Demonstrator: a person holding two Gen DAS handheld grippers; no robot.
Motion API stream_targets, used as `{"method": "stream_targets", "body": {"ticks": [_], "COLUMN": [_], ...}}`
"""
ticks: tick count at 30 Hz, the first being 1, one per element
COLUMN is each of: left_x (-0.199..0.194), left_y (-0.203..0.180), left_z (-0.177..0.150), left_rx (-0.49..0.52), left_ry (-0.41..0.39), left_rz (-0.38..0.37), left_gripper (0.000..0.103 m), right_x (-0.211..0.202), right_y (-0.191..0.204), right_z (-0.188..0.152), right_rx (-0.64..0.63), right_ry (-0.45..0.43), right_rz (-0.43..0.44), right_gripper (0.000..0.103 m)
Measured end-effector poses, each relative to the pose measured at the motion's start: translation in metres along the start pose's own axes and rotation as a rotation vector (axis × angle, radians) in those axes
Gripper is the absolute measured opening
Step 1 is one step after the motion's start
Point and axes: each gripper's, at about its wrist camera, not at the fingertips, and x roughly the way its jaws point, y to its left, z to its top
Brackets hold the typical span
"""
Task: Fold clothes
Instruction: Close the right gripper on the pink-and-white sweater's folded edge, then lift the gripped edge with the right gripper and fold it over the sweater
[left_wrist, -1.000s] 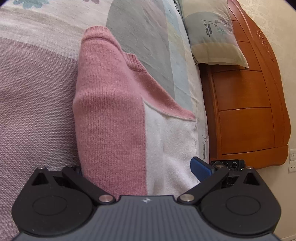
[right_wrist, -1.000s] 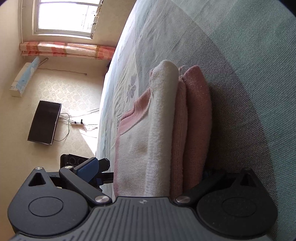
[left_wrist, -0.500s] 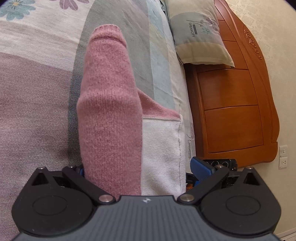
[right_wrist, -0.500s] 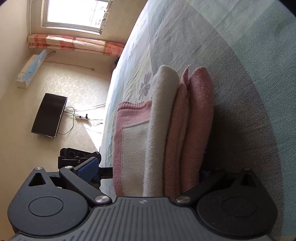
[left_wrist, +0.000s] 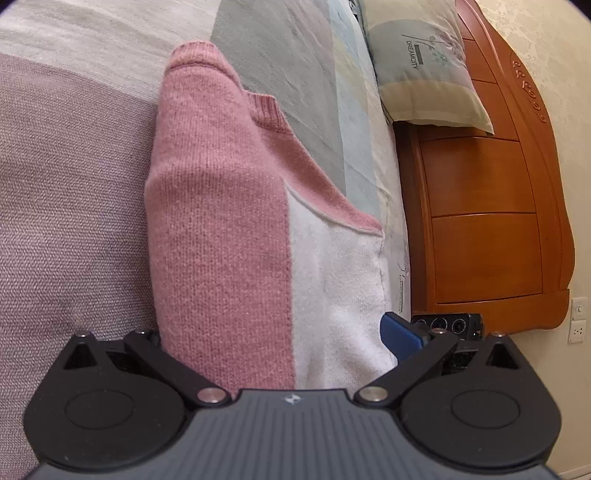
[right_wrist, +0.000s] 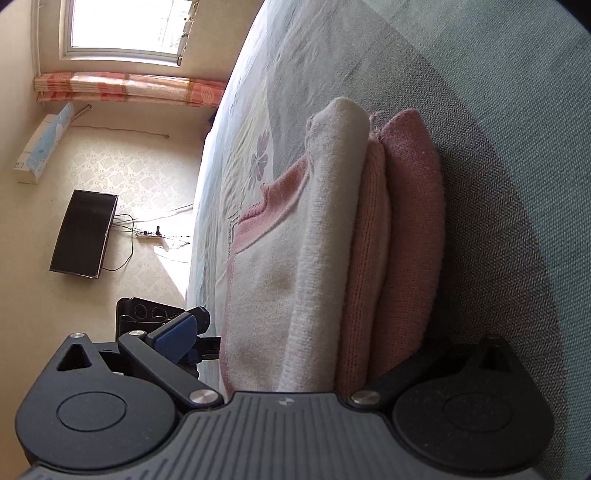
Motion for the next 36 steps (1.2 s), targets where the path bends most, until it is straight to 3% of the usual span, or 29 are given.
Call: {"method": "stream_targets", "body": {"ticks": [4,15,19,26,36], "left_x": [-0.006,-0.017,-0.016,0.022,0.125], "left_y": [-0.004,-0.024,-0.031,-0.059,-0.109], "left_z": [0.0,-0.012,-0.018,-0.022,-0.033], "left_rx": [-0.03,0.045,0.079,0.132,0.203], "left_ry": [-0.007,-0.01,-0.003,0.048,0.177], "left_rz": [-0.059,-0.066,-0.077,-0.092,-0.173], "left_gripper": [0.101,0.101,0.101,0.101,0.101], "right_x": [0.001,-0.014,-0.039,-0.084,-0.179], "right_y": [0.003,0.019,0.015,0.008,-0.019], "right_z": [-0.001,0.004,0.012,0.025,0.049], "right_rx": [-0.005,-0.049,-0.062,-0.084,-0.098], "right_ry": [-0.009,-0.018,-0.05,-0.106,-0.231], "right_rz": [0.028,0.037,0.027,0.01,-0.042], "right_gripper": [0.103,0.103,0.103,0.103,0.103]}}
